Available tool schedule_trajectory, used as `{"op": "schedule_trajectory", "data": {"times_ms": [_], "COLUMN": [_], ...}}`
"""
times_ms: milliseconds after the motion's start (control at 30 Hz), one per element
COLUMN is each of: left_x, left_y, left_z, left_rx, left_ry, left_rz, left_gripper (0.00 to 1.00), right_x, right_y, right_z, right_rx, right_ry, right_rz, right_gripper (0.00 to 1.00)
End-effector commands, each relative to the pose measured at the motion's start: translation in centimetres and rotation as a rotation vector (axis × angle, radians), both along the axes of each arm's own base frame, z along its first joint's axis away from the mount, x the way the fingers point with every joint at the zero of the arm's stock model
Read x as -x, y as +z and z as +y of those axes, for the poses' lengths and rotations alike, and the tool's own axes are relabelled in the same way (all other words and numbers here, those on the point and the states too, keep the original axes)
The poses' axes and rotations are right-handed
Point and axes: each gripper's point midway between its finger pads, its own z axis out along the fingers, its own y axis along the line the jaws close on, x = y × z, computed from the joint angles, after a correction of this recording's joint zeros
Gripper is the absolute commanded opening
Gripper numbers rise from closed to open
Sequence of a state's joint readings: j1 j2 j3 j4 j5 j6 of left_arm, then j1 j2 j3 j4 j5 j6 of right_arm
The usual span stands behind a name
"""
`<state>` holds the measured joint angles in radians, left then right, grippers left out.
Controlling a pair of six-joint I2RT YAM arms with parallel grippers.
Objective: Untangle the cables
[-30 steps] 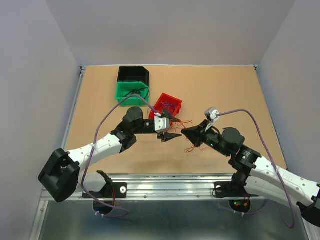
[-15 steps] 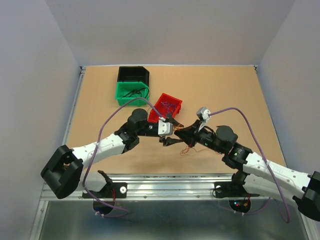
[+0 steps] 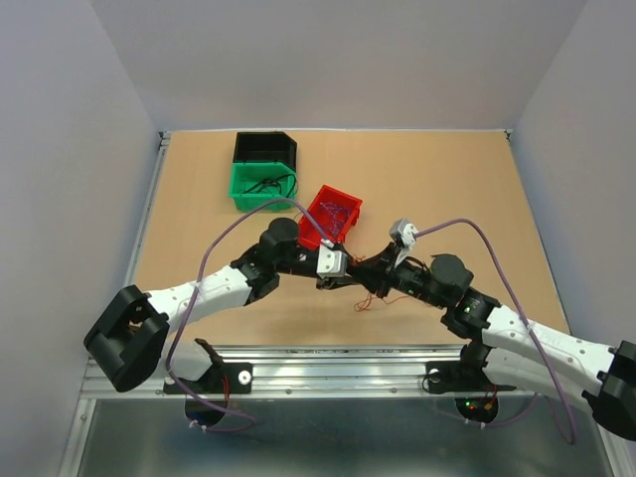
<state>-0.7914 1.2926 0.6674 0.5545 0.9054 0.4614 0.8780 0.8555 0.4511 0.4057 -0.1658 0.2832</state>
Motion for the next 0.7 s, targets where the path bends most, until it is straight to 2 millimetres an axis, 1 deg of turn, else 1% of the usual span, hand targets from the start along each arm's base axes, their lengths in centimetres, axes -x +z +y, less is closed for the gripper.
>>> {"op": "schedule_trajectory", "data": {"times_ms": [0, 33, 67, 133, 200, 233, 267, 300, 333, 367, 400, 433, 533, 567, 633, 667], "left_x": [-0.7, -0.8, -1.2, -1.7, -2.3, -2.4, -2.7, -2.9, -3.4, -3.6, -4.1, -4.3, -5.2, -5.3, -5.4, -5.6], "left_y": [0.9, 0.8, 0.9, 1.0, 1.0, 1.1, 1.2, 1.5, 1.6, 1.8, 2.0, 2.1, 2.6, 2.8, 3.6, 4.1], "left_z": [-0.6, -0.6, -0.5, -0.4, -0.1, 0.0, 0.0, 0.1, 0.4, 0.5, 0.8, 0.9, 1.6, 1.9, 2.3, 2.8], "left_rx": [0.016, 0.012, 0.010, 0.009, 0.004, 0.006, 0.006, 0.011, 0.011, 0.015, 0.018, 0.020, 0.029, 0.033, 0.047, 0.055], "left_ry": [0.011, 0.015, 0.027, 0.041, 0.060, 0.065, 0.075, 0.082, 0.097, 0.101, 0.116, 0.120, 0.146, 0.150, 0.154, 0.157], "left_rz": [-0.063, -0.063, -0.063, -0.062, -0.057, -0.057, -0.051, -0.049, -0.043, -0.035, -0.032, -0.029, -0.021, -0.016, -0.012, -0.012], "left_gripper": [0.21, 0.19, 0.13, 0.11, 0.06, 0.04, 0.03, 0.02, 0.02, 0.00, 0.00, 0.00, 0.00, 0.00, 0.00, 0.00], "right_x": [0.4, 0.4, 0.3, 0.3, -0.1, -0.3, -0.4, -0.9, -0.9, -1.3, -1.3, -1.3, -1.7, -2.2, -2.6, -3.1], "right_y": [3.1, 3.0, 3.1, 3.3, 2.9, 2.8, 1.9, 1.8, 2.2, 1.8, 1.9, 2.2, 2.0, 2.1, 1.1, 0.1], "right_z": [-0.5, -0.7, -1.0, -1.7, -2.6, -3.0, -3.4, -3.9, -4.4, -4.9, -5.2, -5.8, -6.8, -7.4, -7.8, -8.0], "right_rx": [-0.106, -0.103, -0.106, -0.099, -0.082, -0.070, -0.037, -0.030, -0.034, -0.025, -0.030, -0.046, -0.053, -0.059, -0.019, 0.022], "right_ry": [-0.007, -0.014, -0.033, -0.058, -0.110, -0.130, -0.153, -0.193, -0.209, -0.245, -0.261, -0.279, -0.337, -0.378, -0.418, -0.451], "right_rz": [-0.072, -0.067, -0.064, -0.055, -0.032, -0.023, -0.001, 0.007, 0.002, 0.014, 0.016, 0.011, 0.023, 0.033, 0.065, 0.100], "right_gripper": [0.21, 0.24, 0.27, 0.29, 0.34, 0.40, 0.44, 0.47, 0.50, 0.54, 0.57, 0.64, 0.71, 0.74, 0.76, 0.78]}}
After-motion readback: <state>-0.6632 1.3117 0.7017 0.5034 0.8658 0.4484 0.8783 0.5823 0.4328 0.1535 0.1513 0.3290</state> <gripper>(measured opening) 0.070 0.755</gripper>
